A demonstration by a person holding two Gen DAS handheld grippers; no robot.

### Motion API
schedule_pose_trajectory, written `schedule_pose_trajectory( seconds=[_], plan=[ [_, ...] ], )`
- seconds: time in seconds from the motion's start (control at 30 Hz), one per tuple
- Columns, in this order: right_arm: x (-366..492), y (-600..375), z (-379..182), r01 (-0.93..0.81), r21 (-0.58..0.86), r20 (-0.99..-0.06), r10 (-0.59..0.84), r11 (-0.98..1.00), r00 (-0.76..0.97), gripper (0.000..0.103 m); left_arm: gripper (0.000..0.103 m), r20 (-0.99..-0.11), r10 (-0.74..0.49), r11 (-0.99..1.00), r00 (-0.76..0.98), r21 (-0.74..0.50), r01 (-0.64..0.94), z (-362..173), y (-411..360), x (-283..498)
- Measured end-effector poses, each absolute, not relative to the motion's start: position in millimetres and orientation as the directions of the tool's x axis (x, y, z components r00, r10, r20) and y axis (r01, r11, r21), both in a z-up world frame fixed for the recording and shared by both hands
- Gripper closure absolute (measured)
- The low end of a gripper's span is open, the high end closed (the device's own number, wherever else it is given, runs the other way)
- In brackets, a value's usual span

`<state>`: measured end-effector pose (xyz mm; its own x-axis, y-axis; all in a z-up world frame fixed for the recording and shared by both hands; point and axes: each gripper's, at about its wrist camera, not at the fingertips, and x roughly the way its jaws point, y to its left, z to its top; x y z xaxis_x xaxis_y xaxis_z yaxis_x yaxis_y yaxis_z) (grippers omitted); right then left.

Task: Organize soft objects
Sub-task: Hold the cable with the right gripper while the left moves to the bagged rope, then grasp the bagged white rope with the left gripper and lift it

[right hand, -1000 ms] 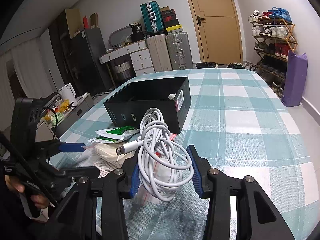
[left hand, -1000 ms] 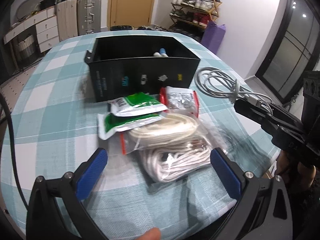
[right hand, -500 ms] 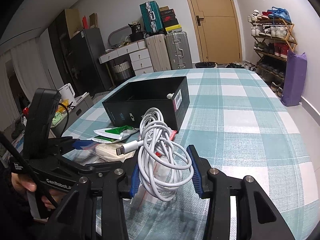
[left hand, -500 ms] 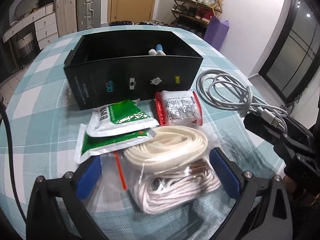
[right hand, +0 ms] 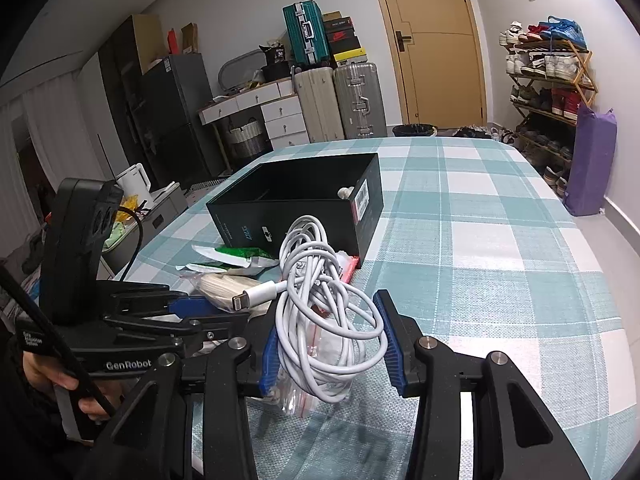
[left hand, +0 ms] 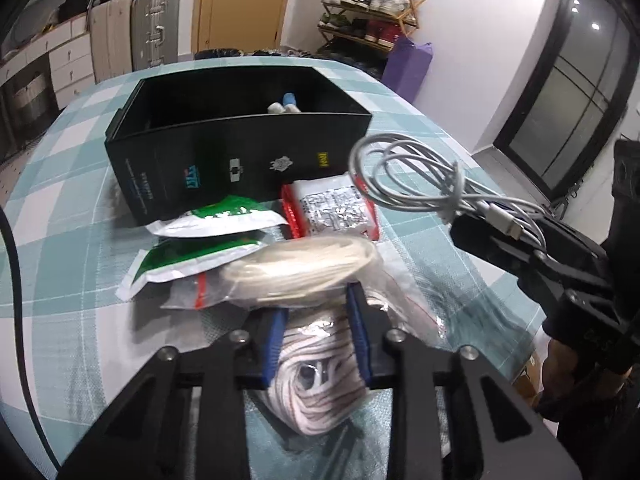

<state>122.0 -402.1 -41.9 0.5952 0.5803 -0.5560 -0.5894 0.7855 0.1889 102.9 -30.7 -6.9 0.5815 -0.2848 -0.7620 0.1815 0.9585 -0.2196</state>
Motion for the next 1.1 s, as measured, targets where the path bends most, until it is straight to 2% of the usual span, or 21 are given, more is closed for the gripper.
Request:
schedule_pose_trajectory(
  seconds=[0.13, 0.17, 0.23, 0.27, 0.43, 0.6, 1.0, 1.07, 1.1],
  plan=[
    [121, -400, -41, -0.594, 0.185, -0.558, 0.581, 0.783, 0.593, 0.061, 0.08, -0.759, -0.301, 0.954, 0.578, -0.235, 0.188, -5, -30, 100],
    [121, -400, -41, -0.595, 0.183, -0.557, 0.581, 0.783, 0.593, 0.061, 0.077, -0.758, -0.307, 0.952, 0.575, -0.244, 0.185, -5, -29, 100],
    [120, -400, -40, -0.594, 0.178, -0.556, 0.578, 0.784, 0.597, 0.061, 0.057, -0.764, -0.324, 0.946, 0.559, -0.277, 0.17, -5, -25, 101],
    [121, -400, -40, -0.593, 0.179, -0.556, 0.578, 0.785, 0.598, 0.061, 0.042, -0.763, -0.34, 0.939, 0.55, -0.304, 0.159, -5, -21, 102],
    [122, -401, -41, -0.59, 0.181, -0.555, 0.577, 0.787, 0.599, 0.061, 0.035, -0.769, -0.362, 0.924, 0.527, -0.371, 0.094, -6, -8, 110],
    [123, -401, -41, -0.591, 0.184, -0.557, 0.579, 0.785, 0.595, 0.061, 0.024, -0.762, -0.386, 0.905, 0.52, -0.423, 0.053, -10, 3, 119],
    [126, -399, -47, -0.593, 0.186, -0.569, 0.578, 0.784, 0.585, 0.061, 0.022, -0.742, -0.435, 0.863, 0.51, -0.506, 0.0, -13, 9, 145],
    [126, -398, -47, -0.592, 0.184, -0.569, 0.576, 0.785, 0.587, 0.061, 0.026, -0.73, -0.45, 0.847, 0.515, -0.531, -0.011, -14, 12, 147],
    [126, -398, -47, -0.592, 0.185, -0.57, 0.576, 0.785, 0.586, 0.061, 0.031, -0.723, -0.457, 0.841, 0.517, -0.54, -0.012, -15, 13, 148]
  ],
)
